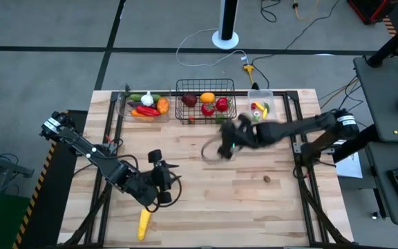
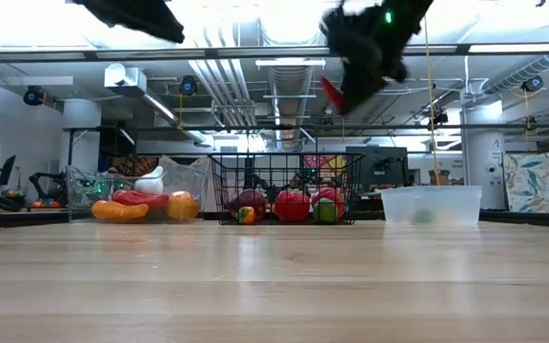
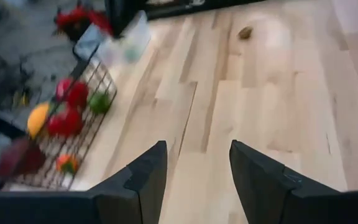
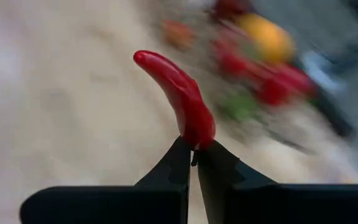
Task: Sort produce into baskets
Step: Put the red jalapeno pepper into the white bin
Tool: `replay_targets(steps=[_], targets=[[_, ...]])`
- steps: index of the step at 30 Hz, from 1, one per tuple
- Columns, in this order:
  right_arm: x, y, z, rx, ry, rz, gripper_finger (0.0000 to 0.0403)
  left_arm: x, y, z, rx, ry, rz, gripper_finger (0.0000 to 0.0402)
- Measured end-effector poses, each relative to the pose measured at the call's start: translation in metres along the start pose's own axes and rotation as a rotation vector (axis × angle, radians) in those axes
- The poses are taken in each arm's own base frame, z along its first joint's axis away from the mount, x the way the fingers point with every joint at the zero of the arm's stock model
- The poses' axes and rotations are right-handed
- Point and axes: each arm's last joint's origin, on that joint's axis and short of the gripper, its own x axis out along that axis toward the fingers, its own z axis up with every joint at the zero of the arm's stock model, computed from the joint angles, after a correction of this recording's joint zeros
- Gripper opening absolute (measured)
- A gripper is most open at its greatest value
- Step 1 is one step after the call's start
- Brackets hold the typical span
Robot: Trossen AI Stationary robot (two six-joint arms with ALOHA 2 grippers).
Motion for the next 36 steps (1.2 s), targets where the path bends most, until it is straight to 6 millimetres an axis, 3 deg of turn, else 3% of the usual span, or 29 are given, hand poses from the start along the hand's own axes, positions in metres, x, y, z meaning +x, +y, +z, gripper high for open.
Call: replay_targets(steps=[7, 11, 15, 21, 36], targets=[[0.019, -0.113, -0.002, 0.259, 0.301, -0.352, 0.0013, 0.001, 0.001, -0.005, -0.115, 0.038, 0.018, 0.0155], [0.035, -0.171, -0.012, 0.44, 0.408, -0.358, 0.0013, 0.0, 0.002, -0.006, -0.13, 0.042, 0.02, 0.0155], [0.044, -0.208, -0.024, 0.555, 0.473, -0.349, 0.0013, 0.0, 0.003, -0.009, -0.141, 0.064, 0.033, 0.0155], [0.057, -0.232, -0.038, 0.606, 0.538, -0.372, 0.0013, 0.0, 0.004, -0.012, -0.156, 0.083, 0.044, 0.0155], [0.086, -0.233, -0.049, 0.572, 0.62, -0.371, 0.0014, 0.0, 0.003, -0.013, -0.185, 0.108, 0.012, 0.0155]])
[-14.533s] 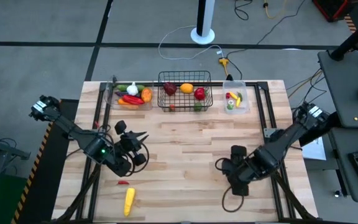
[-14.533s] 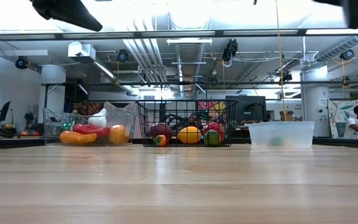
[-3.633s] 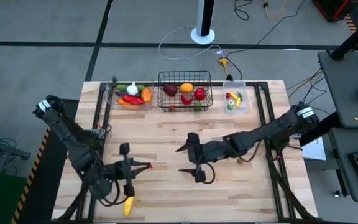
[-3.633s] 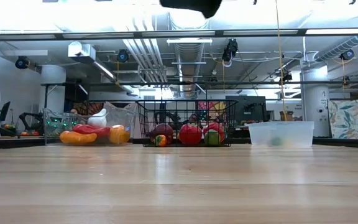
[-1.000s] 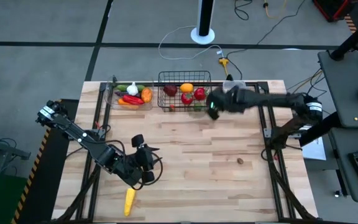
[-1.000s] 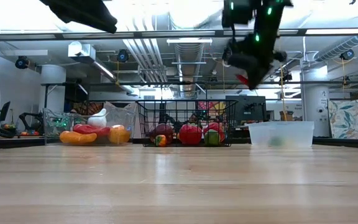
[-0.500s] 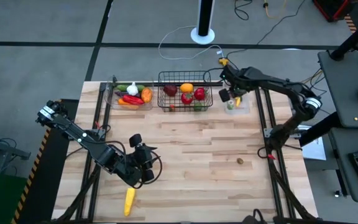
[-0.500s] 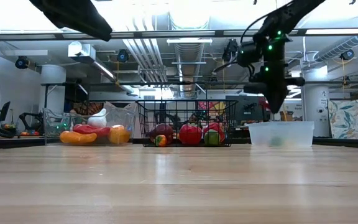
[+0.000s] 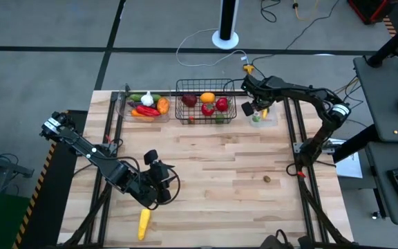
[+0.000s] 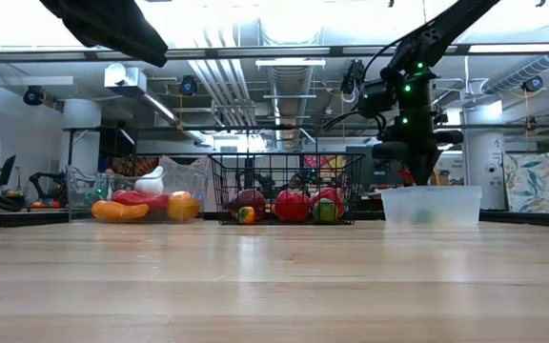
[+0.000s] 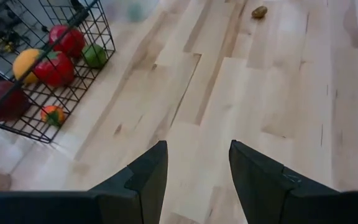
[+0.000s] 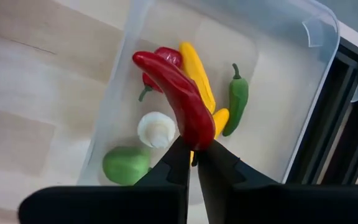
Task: Sort produce into baskets
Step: Put the red jalapeno pepper into the white bin, then put the green olive into the white bin
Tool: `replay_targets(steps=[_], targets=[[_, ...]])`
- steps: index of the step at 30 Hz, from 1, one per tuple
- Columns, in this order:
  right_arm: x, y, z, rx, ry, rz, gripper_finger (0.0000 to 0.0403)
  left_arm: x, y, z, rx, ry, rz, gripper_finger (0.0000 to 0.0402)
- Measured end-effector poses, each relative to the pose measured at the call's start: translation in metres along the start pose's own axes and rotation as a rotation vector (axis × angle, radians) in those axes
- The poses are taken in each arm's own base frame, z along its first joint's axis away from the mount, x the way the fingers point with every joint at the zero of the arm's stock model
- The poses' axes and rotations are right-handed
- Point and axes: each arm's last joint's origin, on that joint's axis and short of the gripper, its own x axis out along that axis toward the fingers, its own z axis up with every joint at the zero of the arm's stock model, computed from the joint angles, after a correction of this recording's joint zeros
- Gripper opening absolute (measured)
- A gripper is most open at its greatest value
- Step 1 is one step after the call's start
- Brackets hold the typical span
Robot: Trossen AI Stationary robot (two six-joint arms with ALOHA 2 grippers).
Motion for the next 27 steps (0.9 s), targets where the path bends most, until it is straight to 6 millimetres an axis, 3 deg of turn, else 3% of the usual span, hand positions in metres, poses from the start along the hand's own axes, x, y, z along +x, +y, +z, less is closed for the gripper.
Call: replay_targets(steps=[10, 18, 27], targets=[[0.0, 0.0, 0.0, -0.006, -0.003, 0.0, 0.0085, 0.003, -0.002, -0.004, -0.017, 0.019, -0.003, 0.0155], [-0.002, 0.0, 0.0, -0.024, -0.012, 0.004, 0.0134, 0.02, -0.015, -0.016, 0.021, 0.079, 0.001, 0.0155], [-0.031, 0.002, -0.01, -0.034, -0.096, 0.059, 0.0151, 0.045, -0.036, -0.032, 0.068, 0.136, -0.017, 0.0155]])
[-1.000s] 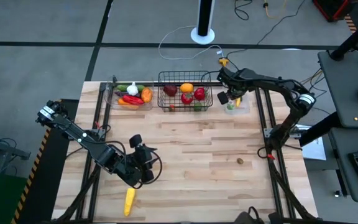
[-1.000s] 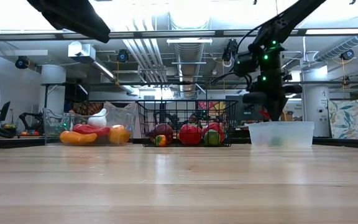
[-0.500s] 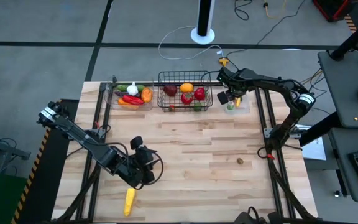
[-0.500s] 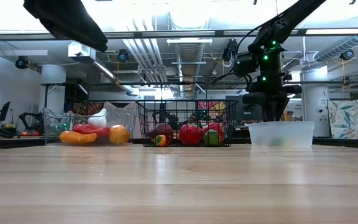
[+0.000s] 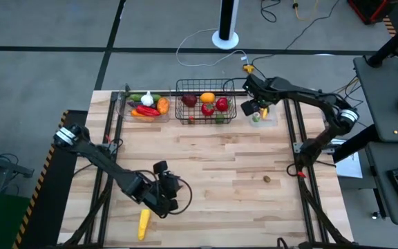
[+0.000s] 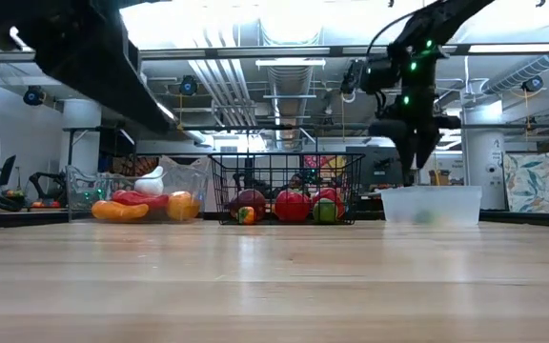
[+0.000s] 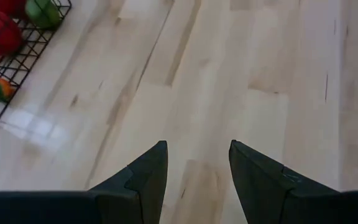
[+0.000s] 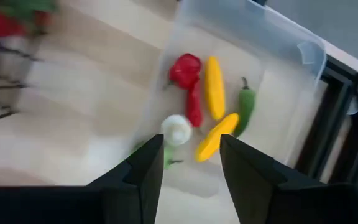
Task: Sort produce into baskets
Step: Put the green olive into the white bin
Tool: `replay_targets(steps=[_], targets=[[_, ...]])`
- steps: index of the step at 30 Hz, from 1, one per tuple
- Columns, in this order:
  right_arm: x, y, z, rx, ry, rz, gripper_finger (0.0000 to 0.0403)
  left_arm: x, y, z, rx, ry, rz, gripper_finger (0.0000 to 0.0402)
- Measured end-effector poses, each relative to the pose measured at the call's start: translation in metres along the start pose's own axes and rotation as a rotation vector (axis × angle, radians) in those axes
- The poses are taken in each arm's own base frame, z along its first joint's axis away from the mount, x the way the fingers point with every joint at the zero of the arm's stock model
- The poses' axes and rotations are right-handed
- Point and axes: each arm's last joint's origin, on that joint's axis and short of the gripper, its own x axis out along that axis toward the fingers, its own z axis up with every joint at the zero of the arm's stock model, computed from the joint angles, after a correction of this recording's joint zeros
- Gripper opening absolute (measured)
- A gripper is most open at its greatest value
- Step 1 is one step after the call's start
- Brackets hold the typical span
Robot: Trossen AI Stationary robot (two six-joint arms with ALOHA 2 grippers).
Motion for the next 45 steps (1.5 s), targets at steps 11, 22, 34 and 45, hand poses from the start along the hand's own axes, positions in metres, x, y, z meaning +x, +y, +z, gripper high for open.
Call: replay_targets(steps=[11, 22, 34, 45], targets=[[-0.064, 0.033, -0.037, -0.102, -0.084, 0.307, 0.0139, 0.017, -0.012, 0.008, 0.096, -0.034, -0.067, 0.0155], [-0.104, 0.106, -0.122, -0.369, 0.115, 0.599, 0.0139, 0.02, -0.01, 0.01, 0.145, -0.035, -0.06, 0.0155], [-0.094, 0.132, -0.206, -0.434, 0.349, 0.378, 0.0182, 0.02, -0.009, 0.01, 0.161, -0.036, -0.06, 0.0155], [-0.047, 0.113, -0.243, -0.443, 0.426, 0.184, 0.0198, 0.02, -0.009, 0.01, 0.161, -0.036, -0.059, 0.0155]])
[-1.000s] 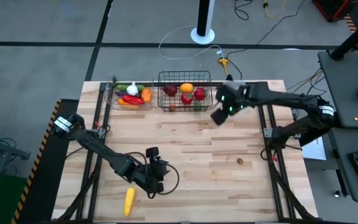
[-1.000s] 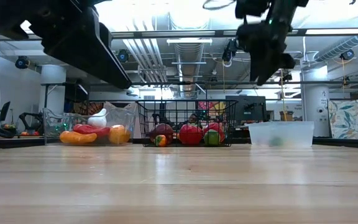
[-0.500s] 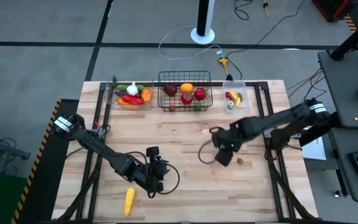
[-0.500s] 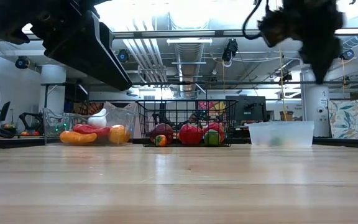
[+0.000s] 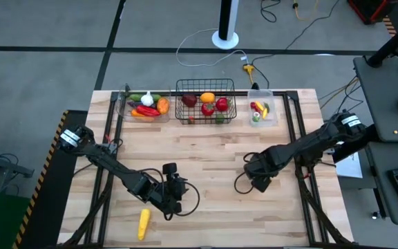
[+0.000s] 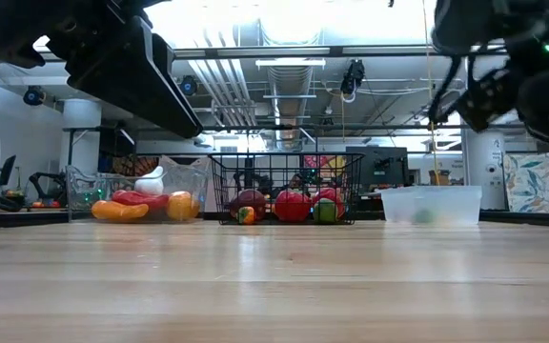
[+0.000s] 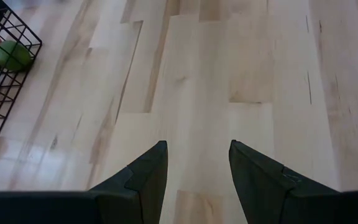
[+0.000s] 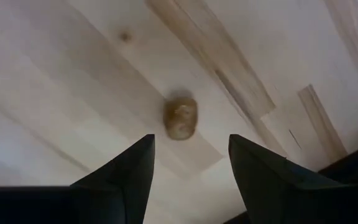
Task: Sort produce into baskets
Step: Put the green olive into the white bin
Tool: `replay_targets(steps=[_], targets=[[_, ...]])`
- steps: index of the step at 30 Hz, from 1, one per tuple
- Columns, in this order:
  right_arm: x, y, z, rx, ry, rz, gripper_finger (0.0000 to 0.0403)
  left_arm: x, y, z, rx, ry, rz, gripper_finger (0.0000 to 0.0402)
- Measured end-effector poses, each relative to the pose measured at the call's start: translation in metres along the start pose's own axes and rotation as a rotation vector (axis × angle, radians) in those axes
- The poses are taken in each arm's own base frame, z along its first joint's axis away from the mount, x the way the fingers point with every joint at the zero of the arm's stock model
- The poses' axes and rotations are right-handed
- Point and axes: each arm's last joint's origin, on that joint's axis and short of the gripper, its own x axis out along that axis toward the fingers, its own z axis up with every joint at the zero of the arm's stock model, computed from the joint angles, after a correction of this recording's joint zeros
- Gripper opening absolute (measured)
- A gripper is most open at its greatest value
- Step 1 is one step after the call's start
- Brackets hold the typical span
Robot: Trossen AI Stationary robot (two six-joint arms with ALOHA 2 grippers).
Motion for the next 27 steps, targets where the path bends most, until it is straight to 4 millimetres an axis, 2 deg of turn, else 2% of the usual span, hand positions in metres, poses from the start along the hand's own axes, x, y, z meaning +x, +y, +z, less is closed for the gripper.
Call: replay_targets(steps=[6, 12, 27], targets=[[0.021, -0.005, -0.005, -0.009, 0.005, -0.011, 0.0198, 0.0, 0.0, 0.0, 0.002, -0.002, 0.004, 0.0155], [0.029, -0.003, -0.005, -0.014, -0.019, 0.028, 0.0194, 0.0, 0.0, 0.0, -0.007, -0.004, 0.006, 0.0155], [0.049, -0.001, -0.002, -0.02, -0.028, 0.005, 0.0131, 0.006, -0.003, -0.003, -0.031, 0.002, 0.01, 0.0155]])
